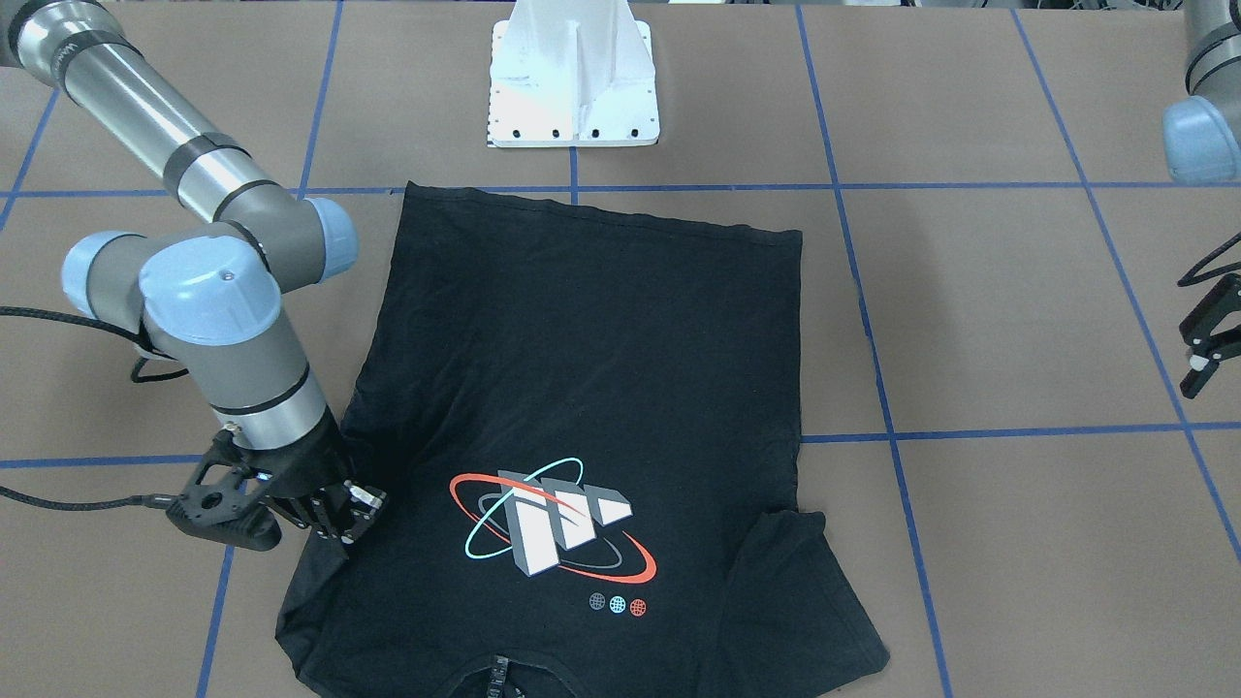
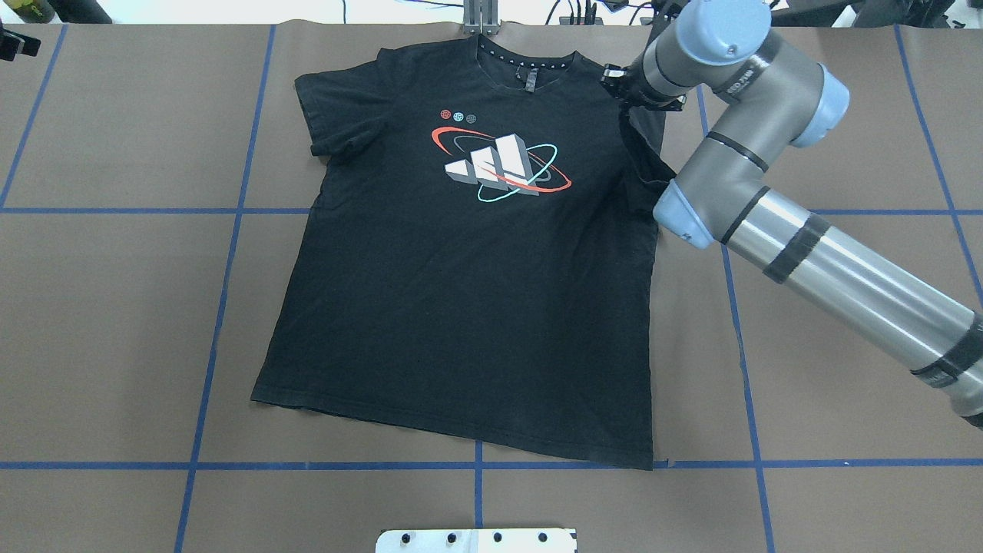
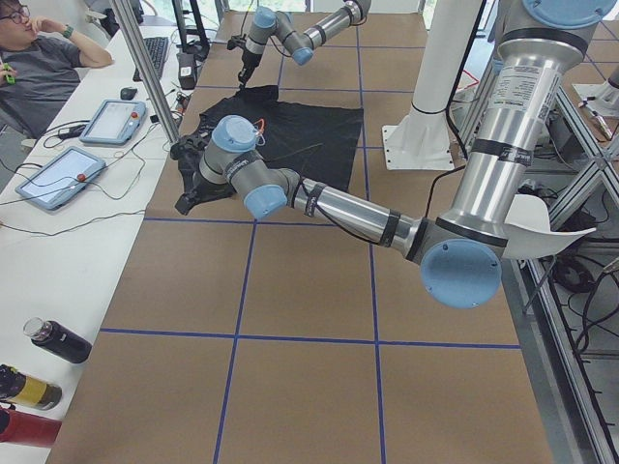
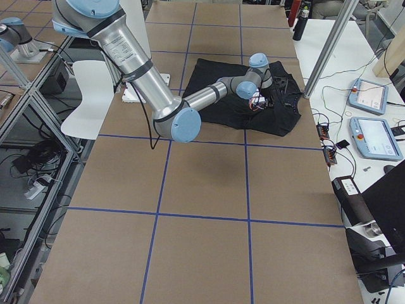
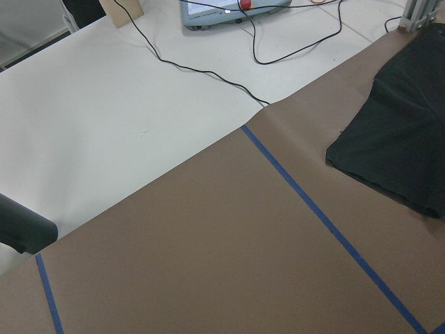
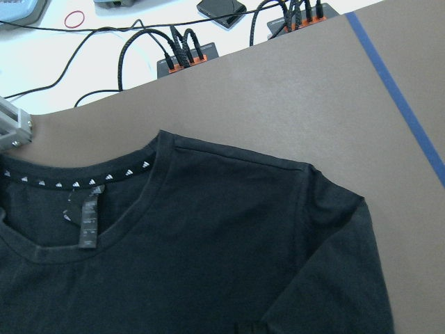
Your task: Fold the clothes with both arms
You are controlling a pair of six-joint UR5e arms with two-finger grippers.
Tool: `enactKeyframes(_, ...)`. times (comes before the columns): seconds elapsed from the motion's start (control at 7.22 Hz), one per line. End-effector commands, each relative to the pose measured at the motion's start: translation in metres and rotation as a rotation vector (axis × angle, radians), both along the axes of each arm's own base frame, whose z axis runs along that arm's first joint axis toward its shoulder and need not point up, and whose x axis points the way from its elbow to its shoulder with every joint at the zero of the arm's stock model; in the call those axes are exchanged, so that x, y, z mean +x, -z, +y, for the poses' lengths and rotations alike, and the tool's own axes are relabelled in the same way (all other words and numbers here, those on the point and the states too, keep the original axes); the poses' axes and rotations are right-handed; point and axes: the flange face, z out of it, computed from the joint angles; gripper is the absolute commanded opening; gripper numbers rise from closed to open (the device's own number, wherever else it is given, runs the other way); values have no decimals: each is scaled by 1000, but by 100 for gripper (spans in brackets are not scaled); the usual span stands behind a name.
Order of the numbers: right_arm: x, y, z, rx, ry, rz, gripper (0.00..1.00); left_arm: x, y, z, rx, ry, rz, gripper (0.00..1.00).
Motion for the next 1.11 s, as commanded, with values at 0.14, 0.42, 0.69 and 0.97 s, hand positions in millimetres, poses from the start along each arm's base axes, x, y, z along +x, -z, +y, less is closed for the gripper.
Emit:
enactKeyframes(0.14,-79,26,7,8,-26,48,0,0,7,2,-1,10,13,100)
enactKeyframes(0.42,-80,25,8,10,-25,50,100,6,9,-1,-3,4,18,100)
enactKeyframes(0.69,-49,42,-9,19,-4,37,100,26,20,-4,8,-12,40,100)
enactKeyframes(0.97,29,65,-15,-16,113,88,100,86,33,-32,-144,34,166,100)
